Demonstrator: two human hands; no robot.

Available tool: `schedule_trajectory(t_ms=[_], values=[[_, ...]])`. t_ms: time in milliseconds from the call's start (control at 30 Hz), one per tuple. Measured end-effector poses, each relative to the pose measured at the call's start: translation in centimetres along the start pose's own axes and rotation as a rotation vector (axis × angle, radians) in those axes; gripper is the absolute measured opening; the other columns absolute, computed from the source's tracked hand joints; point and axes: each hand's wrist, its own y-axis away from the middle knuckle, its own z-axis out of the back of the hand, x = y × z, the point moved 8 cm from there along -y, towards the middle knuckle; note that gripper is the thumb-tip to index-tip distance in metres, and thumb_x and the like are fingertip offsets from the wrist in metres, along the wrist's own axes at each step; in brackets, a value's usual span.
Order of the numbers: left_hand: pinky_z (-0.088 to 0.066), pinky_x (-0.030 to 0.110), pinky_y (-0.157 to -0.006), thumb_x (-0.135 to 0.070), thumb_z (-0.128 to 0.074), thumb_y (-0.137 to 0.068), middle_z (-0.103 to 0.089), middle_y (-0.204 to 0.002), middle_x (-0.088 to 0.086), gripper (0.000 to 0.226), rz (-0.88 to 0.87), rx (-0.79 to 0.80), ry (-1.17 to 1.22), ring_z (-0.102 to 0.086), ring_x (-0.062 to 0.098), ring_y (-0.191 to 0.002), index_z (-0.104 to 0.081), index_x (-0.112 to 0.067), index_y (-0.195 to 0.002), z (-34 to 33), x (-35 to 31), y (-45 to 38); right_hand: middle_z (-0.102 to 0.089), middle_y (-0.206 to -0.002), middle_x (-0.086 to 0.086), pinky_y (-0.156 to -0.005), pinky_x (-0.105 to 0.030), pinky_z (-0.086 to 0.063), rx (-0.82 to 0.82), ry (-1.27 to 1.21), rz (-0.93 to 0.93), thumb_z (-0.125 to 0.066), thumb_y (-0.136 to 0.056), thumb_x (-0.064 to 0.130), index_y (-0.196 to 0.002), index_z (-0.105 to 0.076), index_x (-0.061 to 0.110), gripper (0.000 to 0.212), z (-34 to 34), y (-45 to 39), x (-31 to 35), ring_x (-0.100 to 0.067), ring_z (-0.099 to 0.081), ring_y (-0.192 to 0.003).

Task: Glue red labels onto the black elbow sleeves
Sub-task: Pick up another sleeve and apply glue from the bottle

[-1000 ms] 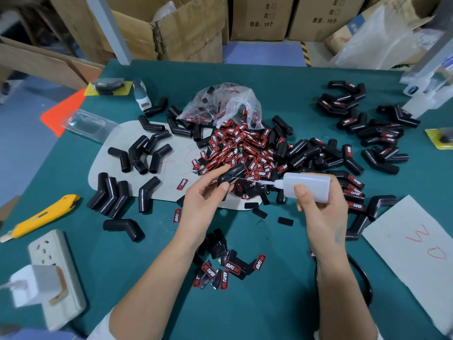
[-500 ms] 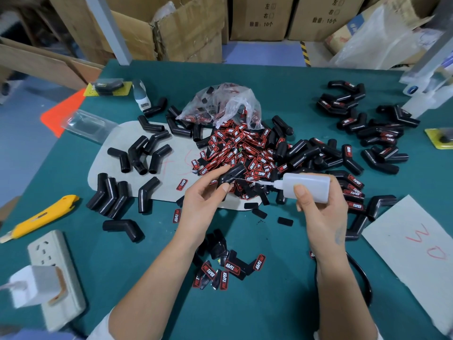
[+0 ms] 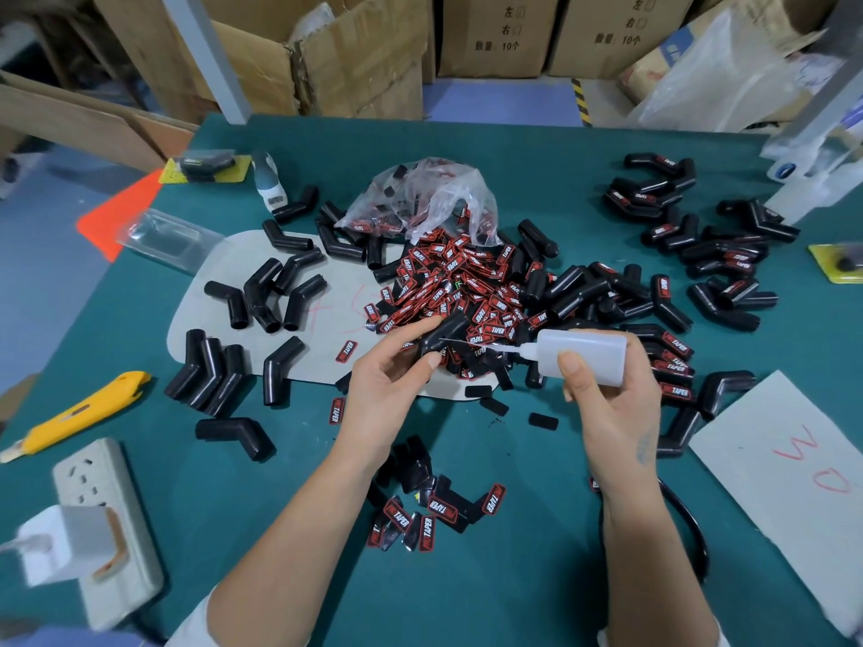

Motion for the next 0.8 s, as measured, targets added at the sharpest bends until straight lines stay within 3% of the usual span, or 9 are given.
schedule_trajectory(t_ms=[100,267,667,800], values=[[-0.051,0.033,-0.104,-0.003,-0.069,-0.099,-0.074,-0.130,-0.006,0.044,0.001,-0.007,0.007,-0.069,0.011,-0.118,-0.075,-0.037,-0.127,0.09,-0.17,0.03,-0.071,-0.097,0.014,-0.068,-0.014,-0.050,0.003,-0.003,-0.004,-0.072,-0.090,0.050,-0.105,-0.066,0.042,0.017,-0.02,0.01,0.00,-0.003,-0.063,-0.078],[-0.050,0.037,-0.106,-0.003,-0.069,-0.099,-0.074,-0.131,-0.005,0.043,0.008,-0.019,0.014,-0.068,0.012,-0.118,-0.076,-0.036,-0.127,0.28,-0.13,0.02,-0.071,-0.096,0.016,-0.068,-0.012,-0.050,0.001,-0.003,-0.006,-0.072,-0.091,0.048,-0.108,-0.065,0.035,0.022,-0.03,0.01,-0.10,-0.002,-0.062,-0.078],[-0.051,0.036,-0.106,-0.007,-0.070,-0.100,-0.073,-0.131,-0.008,0.042,-0.004,-0.002,-0.006,-0.068,0.013,-0.120,-0.074,-0.037,-0.129,0.19,-0.10,0.03,-0.072,-0.097,0.014,-0.067,-0.014,-0.051,0.012,-0.014,0.002,-0.072,-0.090,0.049,-0.104,-0.066,0.046,0.015,-0.15,0.07,0.27,-0.002,-0.063,-0.077],[-0.049,0.043,-0.110,-0.011,-0.070,-0.099,-0.072,-0.134,-0.007,0.041,-0.006,0.002,-0.015,-0.067,0.016,-0.124,-0.073,-0.039,-0.129,0.19,0.09,0.02,-0.072,-0.096,0.014,-0.067,-0.013,-0.050,0.014,-0.009,0.001,-0.072,-0.091,0.049,-0.105,-0.066,0.045,0.015,-0.20,0.06,0.21,-0.002,-0.063,-0.077]])
